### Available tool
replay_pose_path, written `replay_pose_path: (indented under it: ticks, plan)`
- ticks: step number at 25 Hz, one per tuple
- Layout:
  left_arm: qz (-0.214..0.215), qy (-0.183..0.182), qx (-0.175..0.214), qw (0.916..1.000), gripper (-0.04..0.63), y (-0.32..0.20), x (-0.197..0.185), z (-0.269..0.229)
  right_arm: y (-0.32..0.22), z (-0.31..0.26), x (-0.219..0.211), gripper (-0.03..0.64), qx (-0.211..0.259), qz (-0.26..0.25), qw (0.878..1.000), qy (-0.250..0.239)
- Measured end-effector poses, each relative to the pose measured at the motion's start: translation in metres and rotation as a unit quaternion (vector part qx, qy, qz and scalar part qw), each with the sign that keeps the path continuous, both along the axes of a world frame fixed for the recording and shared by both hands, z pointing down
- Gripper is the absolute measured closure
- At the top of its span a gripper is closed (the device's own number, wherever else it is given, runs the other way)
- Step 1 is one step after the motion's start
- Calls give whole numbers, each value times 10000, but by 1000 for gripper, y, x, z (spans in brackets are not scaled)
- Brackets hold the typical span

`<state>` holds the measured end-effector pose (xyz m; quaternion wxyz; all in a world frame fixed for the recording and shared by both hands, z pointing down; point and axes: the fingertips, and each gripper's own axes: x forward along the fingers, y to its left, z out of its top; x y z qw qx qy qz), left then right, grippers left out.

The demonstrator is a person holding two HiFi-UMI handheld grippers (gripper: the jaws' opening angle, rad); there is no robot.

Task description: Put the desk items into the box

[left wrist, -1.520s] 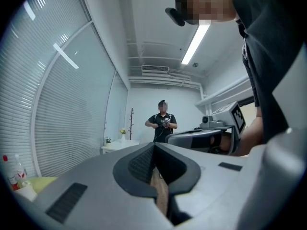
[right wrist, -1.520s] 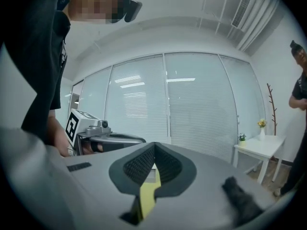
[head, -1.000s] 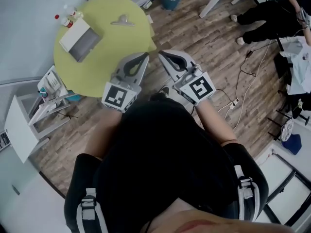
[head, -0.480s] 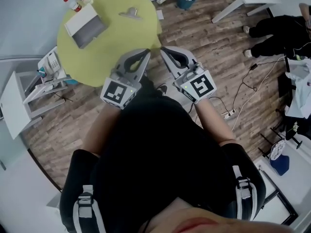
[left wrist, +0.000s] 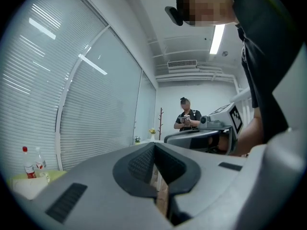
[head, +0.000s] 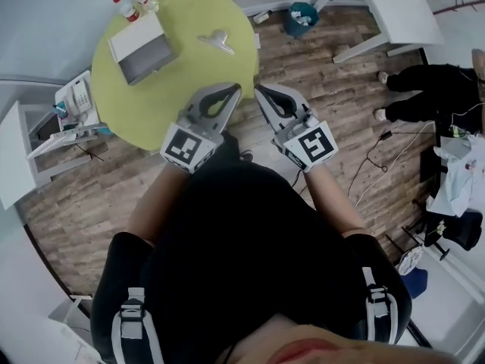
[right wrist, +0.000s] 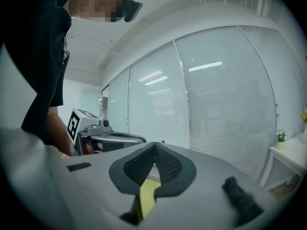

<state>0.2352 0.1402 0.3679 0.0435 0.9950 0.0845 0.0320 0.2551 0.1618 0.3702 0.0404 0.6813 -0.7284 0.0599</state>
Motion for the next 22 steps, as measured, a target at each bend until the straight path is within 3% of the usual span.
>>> replay_pose_path:
  ticks: [10,22]
  plan:
    - [-426,70,-93,9990,583,-103,18,7,-107,1,23,601,-260,-414,9985,250]
    - [-1089,43,-253,9937,583,-201,15,11,-200,12,27,601,-638,-940,9934,155]
